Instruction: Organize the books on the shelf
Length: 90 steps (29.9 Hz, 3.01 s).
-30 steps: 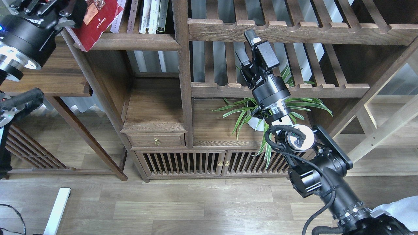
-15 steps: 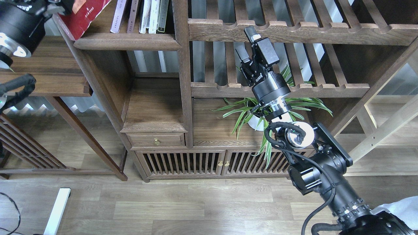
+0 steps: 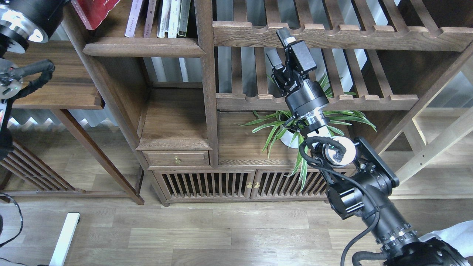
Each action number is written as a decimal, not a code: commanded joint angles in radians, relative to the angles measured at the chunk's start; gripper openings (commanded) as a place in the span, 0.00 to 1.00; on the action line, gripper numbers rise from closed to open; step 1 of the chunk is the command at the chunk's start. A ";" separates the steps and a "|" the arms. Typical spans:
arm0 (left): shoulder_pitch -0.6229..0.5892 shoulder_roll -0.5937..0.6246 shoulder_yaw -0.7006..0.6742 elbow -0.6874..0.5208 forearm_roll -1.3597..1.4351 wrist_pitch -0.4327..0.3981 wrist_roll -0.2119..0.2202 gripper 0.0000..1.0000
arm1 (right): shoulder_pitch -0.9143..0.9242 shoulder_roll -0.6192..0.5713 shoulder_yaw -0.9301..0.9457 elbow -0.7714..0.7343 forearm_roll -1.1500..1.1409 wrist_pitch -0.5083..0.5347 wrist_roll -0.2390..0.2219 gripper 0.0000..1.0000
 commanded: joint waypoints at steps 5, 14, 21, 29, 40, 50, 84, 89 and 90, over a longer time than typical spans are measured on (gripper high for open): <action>-0.125 -0.015 0.101 0.158 -0.011 -0.001 -0.067 0.01 | 0.000 0.000 0.001 0.000 0.012 0.000 0.000 0.91; -0.208 -0.019 0.181 0.299 -0.015 -0.003 -0.128 0.01 | -0.002 0.000 0.001 0.002 0.015 0.002 0.000 0.91; -0.212 -0.041 0.201 0.342 -0.015 -0.003 -0.160 0.01 | -0.002 0.000 0.002 0.002 0.023 0.002 0.000 0.91; -0.252 -0.068 0.233 0.411 -0.015 -0.003 -0.188 0.01 | -0.002 0.000 0.001 0.003 0.026 0.003 0.000 0.91; -0.273 -0.091 0.257 0.467 -0.017 -0.005 -0.205 0.01 | -0.002 0.000 0.002 0.005 0.026 0.006 0.002 0.91; -0.332 -0.125 0.313 0.554 -0.047 -0.008 -0.232 0.02 | -0.002 0.000 0.004 0.006 0.028 0.006 0.002 0.91; -0.349 -0.124 0.402 0.620 -0.071 -0.006 -0.249 0.05 | -0.003 0.000 0.022 0.006 0.038 0.003 0.000 0.91; -0.349 -0.127 0.405 0.629 -0.071 -0.006 -0.249 0.05 | -0.003 0.000 0.022 0.006 0.043 0.003 0.000 0.91; -0.349 -0.125 0.405 0.629 -0.071 -0.006 -0.249 0.05 | -0.003 0.000 0.022 0.006 0.041 0.003 0.000 0.91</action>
